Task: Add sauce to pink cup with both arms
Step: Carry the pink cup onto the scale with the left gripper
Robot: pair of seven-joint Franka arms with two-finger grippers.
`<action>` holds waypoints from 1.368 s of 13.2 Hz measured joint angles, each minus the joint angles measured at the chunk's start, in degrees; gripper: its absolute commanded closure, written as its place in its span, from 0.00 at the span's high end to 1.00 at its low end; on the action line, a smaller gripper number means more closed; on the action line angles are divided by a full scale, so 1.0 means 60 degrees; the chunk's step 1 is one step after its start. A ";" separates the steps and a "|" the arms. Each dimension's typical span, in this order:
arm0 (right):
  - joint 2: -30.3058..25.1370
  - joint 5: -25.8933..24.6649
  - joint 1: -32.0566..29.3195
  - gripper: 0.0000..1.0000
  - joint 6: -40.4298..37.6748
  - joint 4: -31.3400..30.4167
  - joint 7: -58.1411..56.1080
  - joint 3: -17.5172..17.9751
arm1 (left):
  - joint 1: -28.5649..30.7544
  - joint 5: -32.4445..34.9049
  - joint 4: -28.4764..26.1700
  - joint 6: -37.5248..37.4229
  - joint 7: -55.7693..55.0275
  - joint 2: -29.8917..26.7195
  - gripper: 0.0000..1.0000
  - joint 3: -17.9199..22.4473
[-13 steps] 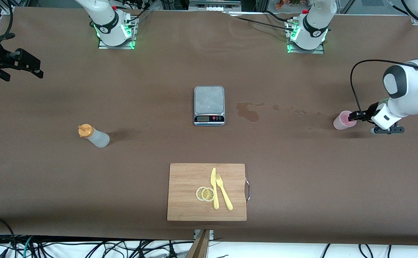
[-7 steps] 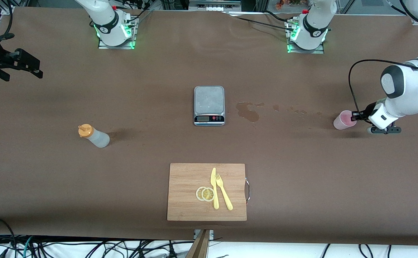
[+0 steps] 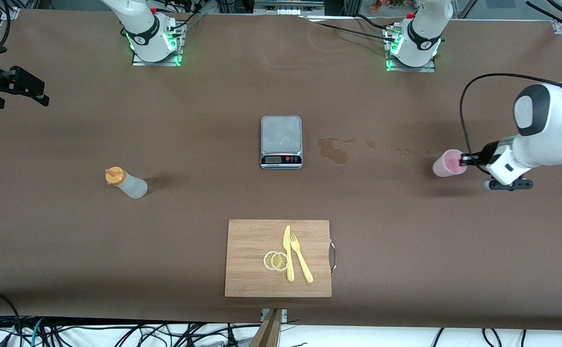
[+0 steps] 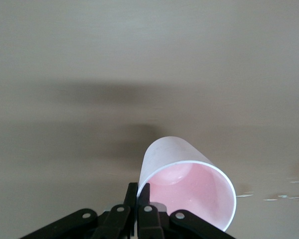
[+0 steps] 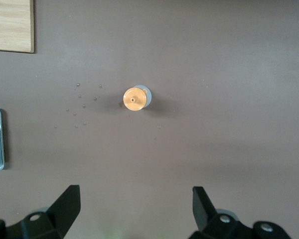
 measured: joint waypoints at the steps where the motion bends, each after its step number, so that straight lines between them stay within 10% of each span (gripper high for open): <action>1: 0.0000 0.0000 -0.0001 1.00 0.0000 0.0001 -0.0001 -0.0029 | -0.0011 -0.0364 0.0038 -0.0057 -0.0791 -0.0082 0.00 -0.0587; 8: 0.0122 -0.0002 0.0080 1.00 -0.0653 -0.0005 -0.1740 0.0299 | -0.0509 -0.1543 -0.0065 0.1108 -0.4946 -0.0137 0.00 -0.3700; 18: 0.1516 0.1761 -0.0440 1.00 -0.0066 -0.0058 -0.8656 -0.0556 | -0.3650 0.0526 -0.0435 0.4253 -0.9381 0.1542 0.00 -0.3764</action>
